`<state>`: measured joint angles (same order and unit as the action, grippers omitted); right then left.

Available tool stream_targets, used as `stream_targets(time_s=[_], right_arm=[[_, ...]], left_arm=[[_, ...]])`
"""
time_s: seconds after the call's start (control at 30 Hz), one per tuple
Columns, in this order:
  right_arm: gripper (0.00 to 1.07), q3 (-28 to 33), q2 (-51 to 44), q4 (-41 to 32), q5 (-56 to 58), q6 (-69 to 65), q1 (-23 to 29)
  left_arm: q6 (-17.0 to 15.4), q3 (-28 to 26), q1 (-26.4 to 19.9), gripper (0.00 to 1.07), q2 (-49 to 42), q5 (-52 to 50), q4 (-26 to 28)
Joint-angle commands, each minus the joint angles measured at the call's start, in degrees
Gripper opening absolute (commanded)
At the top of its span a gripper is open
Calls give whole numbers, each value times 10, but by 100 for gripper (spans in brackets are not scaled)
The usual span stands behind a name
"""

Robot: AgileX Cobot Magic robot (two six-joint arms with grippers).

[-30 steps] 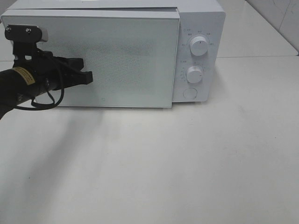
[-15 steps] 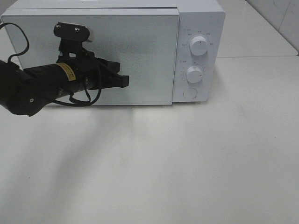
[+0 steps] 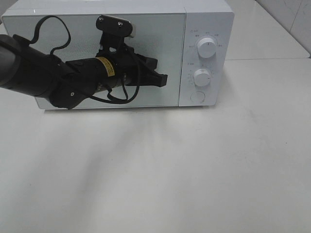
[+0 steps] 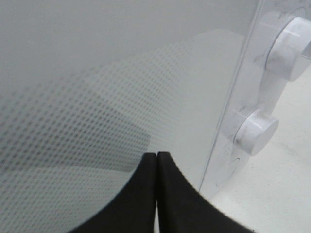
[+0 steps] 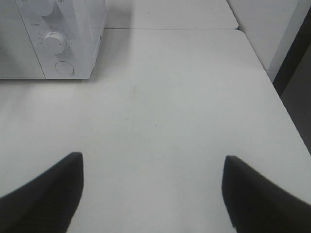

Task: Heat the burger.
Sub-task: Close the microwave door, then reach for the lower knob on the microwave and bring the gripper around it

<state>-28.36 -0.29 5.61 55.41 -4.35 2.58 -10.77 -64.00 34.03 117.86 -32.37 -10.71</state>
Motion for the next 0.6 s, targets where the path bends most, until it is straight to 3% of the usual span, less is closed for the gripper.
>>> stream_targets(time_s=[0.03, 0.47, 0.53, 0.57, 0.6], right_arm=[[76, 1, -15, 0, -3, 4, -2], [76, 1, -15, 0, -3, 3, -2], [76, 1, -15, 0, -3, 3, -2], [76, 1, -15, 0, -3, 3, -2], [76, 1, -15, 0, -3, 3, -2]], left_arm=[[-2, -31, -2, 0, -7, -26, 78], [-5, -28, 80, 0, -60, 157, 64], [-5, -28, 85, 2, -65, 175, 64], [-5, -28, 95, 15, -75, 213, 61], [-5, -28, 95, 15, -75, 213, 61]])
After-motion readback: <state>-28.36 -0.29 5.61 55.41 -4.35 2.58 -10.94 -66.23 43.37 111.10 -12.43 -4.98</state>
